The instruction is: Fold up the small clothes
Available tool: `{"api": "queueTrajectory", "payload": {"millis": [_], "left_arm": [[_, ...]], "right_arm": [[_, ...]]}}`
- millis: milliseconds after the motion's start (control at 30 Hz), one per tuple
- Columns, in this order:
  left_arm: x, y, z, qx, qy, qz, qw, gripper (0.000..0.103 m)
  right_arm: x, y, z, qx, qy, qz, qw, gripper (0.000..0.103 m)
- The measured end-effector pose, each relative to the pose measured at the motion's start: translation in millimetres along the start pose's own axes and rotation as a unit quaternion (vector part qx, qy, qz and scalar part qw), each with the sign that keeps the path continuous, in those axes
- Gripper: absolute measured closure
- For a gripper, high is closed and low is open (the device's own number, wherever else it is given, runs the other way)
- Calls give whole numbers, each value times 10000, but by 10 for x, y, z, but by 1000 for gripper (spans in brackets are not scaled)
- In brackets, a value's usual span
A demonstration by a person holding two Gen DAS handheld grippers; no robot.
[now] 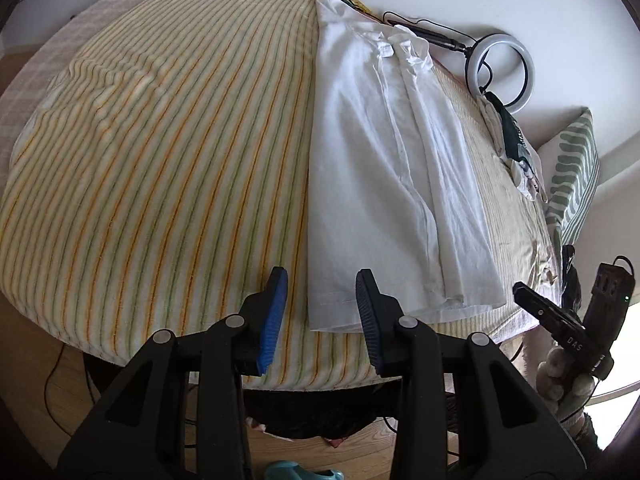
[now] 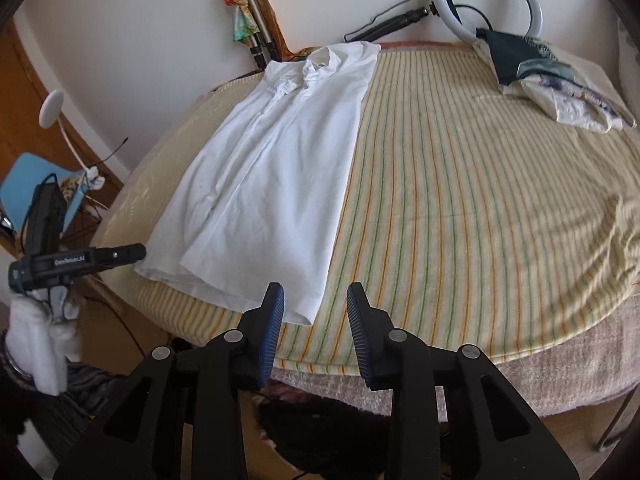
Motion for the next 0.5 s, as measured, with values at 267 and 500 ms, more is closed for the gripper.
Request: {"api": "queueTrajectory", "payload": {"millis": [267,500], "left_arm": [[64,-7,115,-186,56,70,9998,103],[38,58,16,-301,-170,6,9994,103]], "right_arm": [[-174,18,36,-232,-310,-355,9986,71],[-236,50,-77,-70,-650,-564,9963,102]]}}
Point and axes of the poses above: each gripper's, at about its wrist camera, not at the fingertips, and x roughly against the way its jaws point, z to its right, y to its underside, the point moved 4 cm from there along -x, roughly the way its jaws point, and after that the axes turned 2 degrees about z, right-handed, at the moved point
